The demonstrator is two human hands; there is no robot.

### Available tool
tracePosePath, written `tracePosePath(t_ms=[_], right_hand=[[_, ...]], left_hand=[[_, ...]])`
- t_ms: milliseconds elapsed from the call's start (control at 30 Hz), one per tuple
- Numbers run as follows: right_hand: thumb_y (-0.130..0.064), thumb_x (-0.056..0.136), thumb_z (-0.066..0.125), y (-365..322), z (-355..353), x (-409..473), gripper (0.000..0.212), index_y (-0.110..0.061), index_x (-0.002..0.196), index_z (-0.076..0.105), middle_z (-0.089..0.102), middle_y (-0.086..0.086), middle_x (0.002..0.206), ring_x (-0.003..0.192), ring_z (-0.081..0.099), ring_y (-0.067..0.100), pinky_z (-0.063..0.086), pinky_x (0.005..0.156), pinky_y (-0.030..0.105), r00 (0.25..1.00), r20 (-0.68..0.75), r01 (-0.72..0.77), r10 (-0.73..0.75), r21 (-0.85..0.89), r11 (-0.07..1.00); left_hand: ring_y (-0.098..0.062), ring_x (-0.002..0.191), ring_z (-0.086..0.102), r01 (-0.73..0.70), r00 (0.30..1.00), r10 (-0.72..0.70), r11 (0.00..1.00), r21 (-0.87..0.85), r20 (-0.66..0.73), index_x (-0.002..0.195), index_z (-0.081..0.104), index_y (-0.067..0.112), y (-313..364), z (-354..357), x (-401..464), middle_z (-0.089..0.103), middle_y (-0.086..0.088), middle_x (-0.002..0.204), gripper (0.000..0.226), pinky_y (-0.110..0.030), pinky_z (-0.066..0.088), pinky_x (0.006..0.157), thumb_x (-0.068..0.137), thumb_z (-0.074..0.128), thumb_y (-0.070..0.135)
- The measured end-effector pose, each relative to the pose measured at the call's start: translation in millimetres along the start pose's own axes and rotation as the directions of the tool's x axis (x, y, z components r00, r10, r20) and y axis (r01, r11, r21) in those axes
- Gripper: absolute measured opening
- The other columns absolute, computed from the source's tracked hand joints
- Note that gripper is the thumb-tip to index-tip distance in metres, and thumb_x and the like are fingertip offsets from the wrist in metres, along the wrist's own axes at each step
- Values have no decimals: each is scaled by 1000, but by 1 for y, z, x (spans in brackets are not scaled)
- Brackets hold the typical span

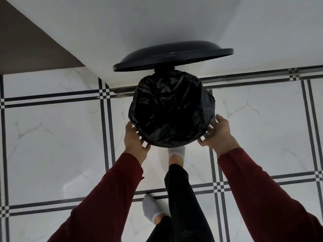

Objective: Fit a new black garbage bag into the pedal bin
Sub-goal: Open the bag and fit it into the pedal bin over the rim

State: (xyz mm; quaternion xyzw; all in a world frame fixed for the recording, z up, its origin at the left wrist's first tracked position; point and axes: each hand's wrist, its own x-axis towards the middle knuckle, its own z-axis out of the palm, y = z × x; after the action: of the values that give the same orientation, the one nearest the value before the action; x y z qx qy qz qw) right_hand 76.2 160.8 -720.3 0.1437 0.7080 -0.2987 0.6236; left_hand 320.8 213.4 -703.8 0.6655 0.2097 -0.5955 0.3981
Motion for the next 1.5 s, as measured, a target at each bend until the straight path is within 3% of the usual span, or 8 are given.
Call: tracePosePath(t_ms=[133, 267, 567, 933, 1100, 1233, 1367, 1500], right_hand=[[-43, 98, 44, 1, 6, -10, 31, -21, 108, 65, 65, -7, 103, 102, 61, 16, 46, 86, 38, 986, -39, 160, -161, -6, 987], [-38, 93, 46, -1, 18, -11, 53, 2, 124, 61, 56, 3, 98, 89, 53, 21, 45, 78, 34, 971, -1, 237, -237, -43, 971], [-57, 92, 49, -23, 19, -4, 50, -12, 99, 70, 77, 10, 104, 104, 67, 33, 53, 86, 49, 995, 40, -90, 91, -15, 996], [-58, 94, 44, -24, 22, 1, 69, -9, 68, 84, 81, 12, 83, 81, 79, 35, 56, 84, 46, 989, 131, -51, 61, -78, 996], [-60, 92, 41, -32, 17, 7, 58, -14, 111, 73, 72, 5, 119, 112, 61, 27, 40, 99, 51, 995, 24, -92, 99, -201, 975], [-49, 89, 45, -33, 3, -11, 45, -14, 99, 70, 67, -5, 91, 100, 60, 22, 42, 88, 40, 941, -94, 205, -324, -604, 770], [-34, 91, 49, -42, 19, -12, 24, -18, 86, 66, 66, -7, 83, 93, 62, 21, 41, 76, 29, 574, 83, 602, -814, -718, 351], [-57, 88, 49, -63, 56, 1, 46, -20, 104, 72, 69, -9, 94, 101, 60, 21, 44, 89, 32, 733, 220, 542, -643, -760, 359]], left_hand=[[-23, 127, 52, -28, 986, 37, 998, 61, -164, 156, 39, 22, 8, 4, 0, 50, -3, 151, 69, -52, 37, 111, 97, 43, 59], [-25, 113, 61, 5, 1000, -5, 1000, 6, -18, 129, 61, 18, 13, 9, -1, 66, -5, 130, 52, -49, 49, 101, 103, 35, 55], [-29, 102, 63, 110, 993, -110, 994, -16, 38, 106, 68, 24, 25, 11, 4, 65, -5, 115, 43, -48, 54, 73, 98, 43, 58], [-29, 115, 64, 96, 995, -97, 994, 55, 19, 121, 69, 24, 29, 8, 6, 69, -4, 126, 36, -53, 51, 97, 99, 48, 44], [-27, 129, 55, 79, 996, -77, 996, 53, -38, 128, 63, 22, 29, 8, 10, 57, -1, 144, 50, -52, 43, 105, 99, 42, 56], [-28, 118, 48, -124, 906, 265, 912, 392, -330, 148, 44, 17, 39, 17, 12, 48, -4, 139, 68, -42, 39, 95, 94, 44, 57], [-32, 127, 46, -301, 818, 528, 733, 610, -230, 138, 51, 13, 64, 36, 23, 50, -10, 136, 57, -46, 36, 110, 96, 43, 50], [-29, 126, 57, -347, 906, 423, 740, 575, 3, 143, 54, 17, 79, 51, 30, 59, -7, 141, 64, -49, 44, 112, 95, 40, 58]])
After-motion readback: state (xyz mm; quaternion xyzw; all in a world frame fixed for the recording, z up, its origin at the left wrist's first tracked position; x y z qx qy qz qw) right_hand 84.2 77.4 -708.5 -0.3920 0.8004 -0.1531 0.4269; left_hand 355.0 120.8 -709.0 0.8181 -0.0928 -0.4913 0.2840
